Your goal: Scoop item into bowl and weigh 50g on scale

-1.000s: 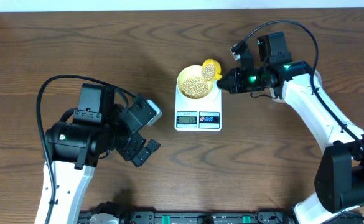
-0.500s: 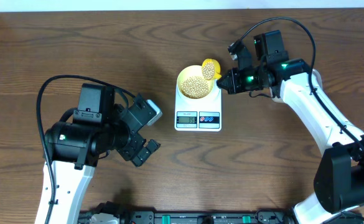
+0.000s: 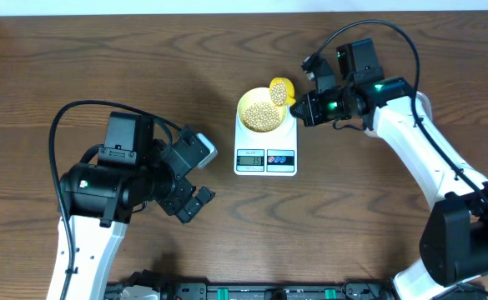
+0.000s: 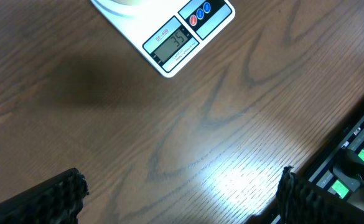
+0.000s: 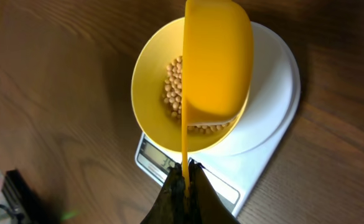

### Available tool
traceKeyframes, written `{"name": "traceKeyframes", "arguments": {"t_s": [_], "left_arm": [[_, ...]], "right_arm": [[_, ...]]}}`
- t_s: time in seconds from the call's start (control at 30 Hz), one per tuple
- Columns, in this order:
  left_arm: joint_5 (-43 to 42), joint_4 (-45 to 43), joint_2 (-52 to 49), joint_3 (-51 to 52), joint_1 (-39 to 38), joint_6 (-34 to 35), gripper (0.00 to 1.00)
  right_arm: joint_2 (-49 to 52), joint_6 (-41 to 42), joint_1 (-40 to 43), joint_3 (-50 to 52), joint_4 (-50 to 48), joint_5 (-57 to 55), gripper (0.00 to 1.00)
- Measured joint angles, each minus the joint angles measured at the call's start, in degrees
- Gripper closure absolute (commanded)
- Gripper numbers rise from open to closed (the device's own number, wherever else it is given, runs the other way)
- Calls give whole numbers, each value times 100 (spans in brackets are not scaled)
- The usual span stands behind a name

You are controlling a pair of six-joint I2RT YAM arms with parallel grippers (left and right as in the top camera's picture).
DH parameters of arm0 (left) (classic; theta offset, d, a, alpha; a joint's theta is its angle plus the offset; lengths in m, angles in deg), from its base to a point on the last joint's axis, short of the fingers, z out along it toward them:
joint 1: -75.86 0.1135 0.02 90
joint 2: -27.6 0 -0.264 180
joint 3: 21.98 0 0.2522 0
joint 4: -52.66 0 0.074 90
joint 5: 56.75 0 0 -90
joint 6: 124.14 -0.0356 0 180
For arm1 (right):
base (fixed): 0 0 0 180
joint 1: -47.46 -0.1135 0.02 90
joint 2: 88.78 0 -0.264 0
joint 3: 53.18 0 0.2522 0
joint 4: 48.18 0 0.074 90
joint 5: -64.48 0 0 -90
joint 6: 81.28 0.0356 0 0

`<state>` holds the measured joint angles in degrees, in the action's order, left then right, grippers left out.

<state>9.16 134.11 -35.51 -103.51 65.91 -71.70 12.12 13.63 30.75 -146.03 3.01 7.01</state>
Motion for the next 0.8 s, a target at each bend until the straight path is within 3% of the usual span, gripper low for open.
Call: {"name": "traceKeyframes", "arguments": {"t_s": [0.8], "left_arm": [[0, 0, 0, 0, 0, 0, 0]], "right_arm": [[0, -452, -267, -149, 76, -540, 99]]}}
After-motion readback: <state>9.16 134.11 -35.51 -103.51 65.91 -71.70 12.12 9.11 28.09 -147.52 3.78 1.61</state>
